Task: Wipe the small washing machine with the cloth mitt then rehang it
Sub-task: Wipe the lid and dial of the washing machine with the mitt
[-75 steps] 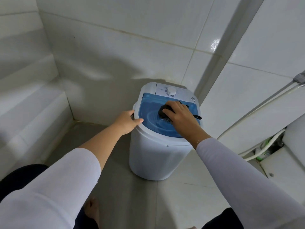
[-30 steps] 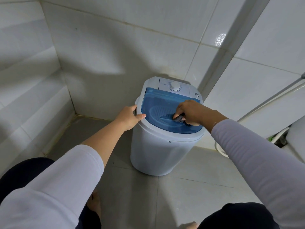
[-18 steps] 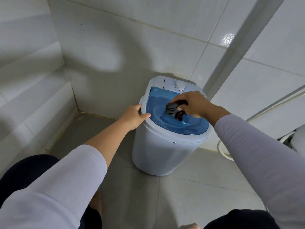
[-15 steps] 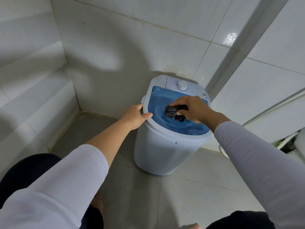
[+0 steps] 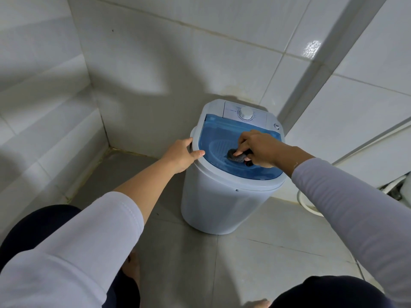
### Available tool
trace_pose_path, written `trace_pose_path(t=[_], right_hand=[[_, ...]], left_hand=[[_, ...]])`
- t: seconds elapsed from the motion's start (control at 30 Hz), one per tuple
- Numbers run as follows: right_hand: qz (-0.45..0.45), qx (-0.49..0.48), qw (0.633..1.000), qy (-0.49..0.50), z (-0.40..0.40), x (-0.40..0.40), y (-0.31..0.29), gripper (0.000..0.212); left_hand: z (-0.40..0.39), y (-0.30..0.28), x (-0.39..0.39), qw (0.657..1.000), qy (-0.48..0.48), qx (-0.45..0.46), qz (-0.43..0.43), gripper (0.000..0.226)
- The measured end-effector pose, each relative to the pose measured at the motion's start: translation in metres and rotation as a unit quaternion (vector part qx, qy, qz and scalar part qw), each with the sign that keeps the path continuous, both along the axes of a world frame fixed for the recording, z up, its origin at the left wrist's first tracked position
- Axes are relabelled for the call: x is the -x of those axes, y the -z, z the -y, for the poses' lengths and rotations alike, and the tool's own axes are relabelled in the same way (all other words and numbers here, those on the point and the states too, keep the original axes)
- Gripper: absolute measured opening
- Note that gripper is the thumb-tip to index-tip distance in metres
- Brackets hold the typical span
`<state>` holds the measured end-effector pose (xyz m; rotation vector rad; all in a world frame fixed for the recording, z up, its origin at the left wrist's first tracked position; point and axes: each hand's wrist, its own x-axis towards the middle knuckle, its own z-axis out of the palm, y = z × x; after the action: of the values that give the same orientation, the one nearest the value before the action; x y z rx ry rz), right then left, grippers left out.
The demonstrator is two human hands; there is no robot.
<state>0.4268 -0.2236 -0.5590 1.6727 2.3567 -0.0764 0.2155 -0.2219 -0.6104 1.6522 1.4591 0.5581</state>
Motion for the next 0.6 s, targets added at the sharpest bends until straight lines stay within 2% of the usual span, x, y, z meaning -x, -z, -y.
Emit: trace_pose_path(t=[0.1, 0.23, 0.3, 0.5, 0.6], right_hand=[[0.022, 0.010, 0.999, 0.024, -0.001, 0.002, -0.006, 0.038], [0.118, 0.032, 0.992, 0.018, -0.001, 0.007, -0.010, 0.045], [0.137, 0.034, 0.990, 0.023, -0.002, 0.011, -0.011, 0.047], [0.047, 0.033, 0.993, 0.101, 0.002, 0.007, -0.017, 0.044], [-0.023, 0.027, 0.989, 0.142, 0.008, -0.006, -0.018, 0.035]], left_hand=[[0.000, 0.000, 0.000, 1.000, -0.003, 0.001, -0.007, 0.065], [0.000, -0.001, -0.001, 1.000, 0.001, -0.003, -0.013, 0.061], [0.001, -0.002, -0.001, 1.000, 0.001, -0.003, -0.012, 0.061], [0.003, -0.004, -0.001, 1.000, 0.003, -0.005, -0.011, 0.059], [0.003, -0.004, -0.001, 1.000, 0.003, 0.001, -0.008, 0.060]])
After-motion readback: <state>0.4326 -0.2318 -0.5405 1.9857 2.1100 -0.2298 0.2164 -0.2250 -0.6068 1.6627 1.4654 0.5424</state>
